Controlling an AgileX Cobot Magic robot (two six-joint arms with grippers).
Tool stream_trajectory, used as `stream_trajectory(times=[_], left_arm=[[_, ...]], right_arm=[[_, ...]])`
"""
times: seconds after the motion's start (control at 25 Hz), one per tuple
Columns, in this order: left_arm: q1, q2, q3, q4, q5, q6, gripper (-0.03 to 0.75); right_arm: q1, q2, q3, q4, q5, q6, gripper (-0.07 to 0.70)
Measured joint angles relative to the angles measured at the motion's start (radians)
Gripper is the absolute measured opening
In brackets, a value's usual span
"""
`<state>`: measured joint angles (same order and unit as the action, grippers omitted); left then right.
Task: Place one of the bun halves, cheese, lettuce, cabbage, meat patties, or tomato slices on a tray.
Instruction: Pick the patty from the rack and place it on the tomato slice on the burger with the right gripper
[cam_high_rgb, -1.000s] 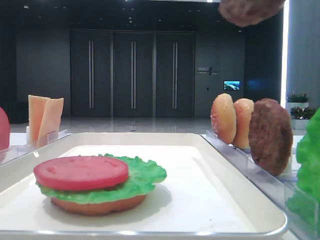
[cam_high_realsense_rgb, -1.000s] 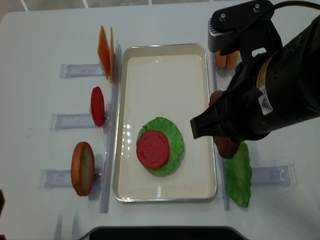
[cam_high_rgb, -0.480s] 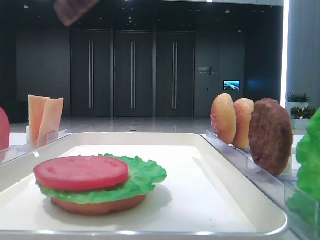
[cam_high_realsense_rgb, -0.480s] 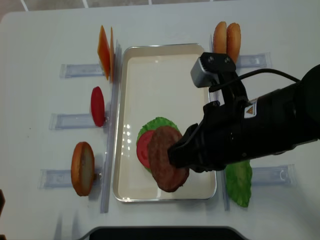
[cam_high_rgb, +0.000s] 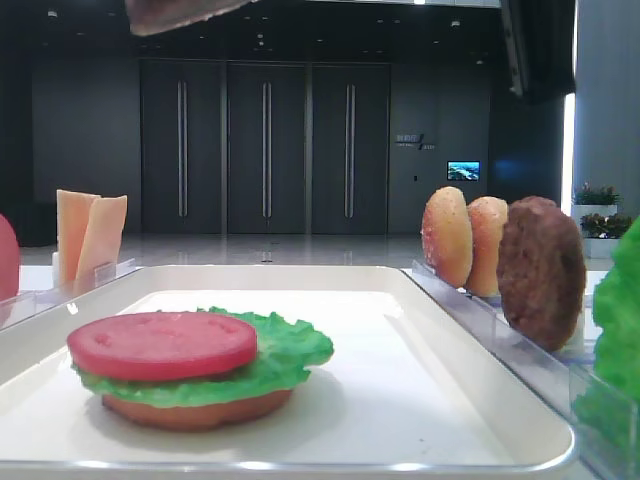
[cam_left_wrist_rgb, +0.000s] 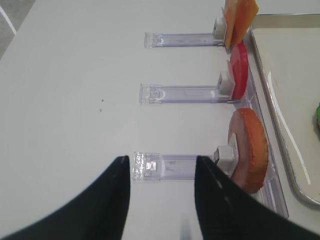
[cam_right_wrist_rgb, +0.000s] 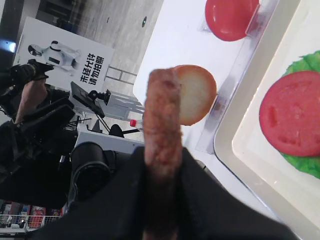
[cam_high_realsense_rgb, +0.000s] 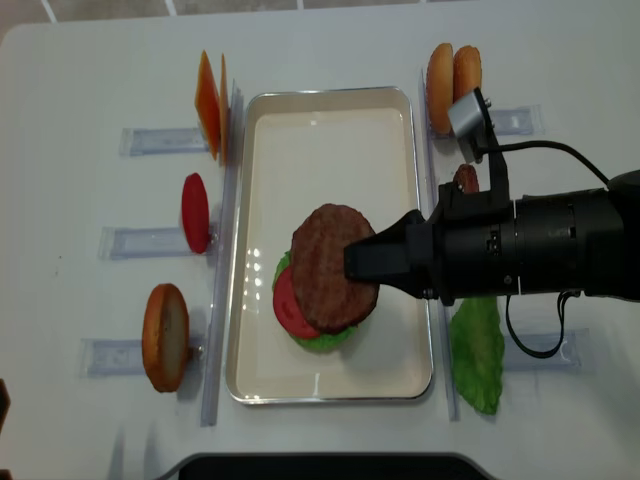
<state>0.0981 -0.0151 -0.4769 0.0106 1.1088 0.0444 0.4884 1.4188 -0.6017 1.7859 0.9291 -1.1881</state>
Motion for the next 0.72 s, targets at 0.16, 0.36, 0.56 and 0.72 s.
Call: stream_trajectory(times=[0.16,0.36,0.56,0.72], left_arm=[[0.000,0.000,0.000,0.000,0.000,0.000,0.328],[0.000,0.000,0.000,0.000,0.000,0.000,0.328],[0.000,0.000,0.000,0.000,0.000,0.000,0.328],[0.000,0.000,0.000,0.000,0.000,0.000,0.328]], right_arm=[[0.000,0.053,0.001,0.009,0.011,-0.033,0.109],[0.000,0.116,0.001,0.012,0.001,-0.041,0.109],[0.004,0.193,-0.029,0.012,-0.024,-0.037,0.109],[0.070,0.238,-0.079,0.014,-0.074,-0.029,0.109]])
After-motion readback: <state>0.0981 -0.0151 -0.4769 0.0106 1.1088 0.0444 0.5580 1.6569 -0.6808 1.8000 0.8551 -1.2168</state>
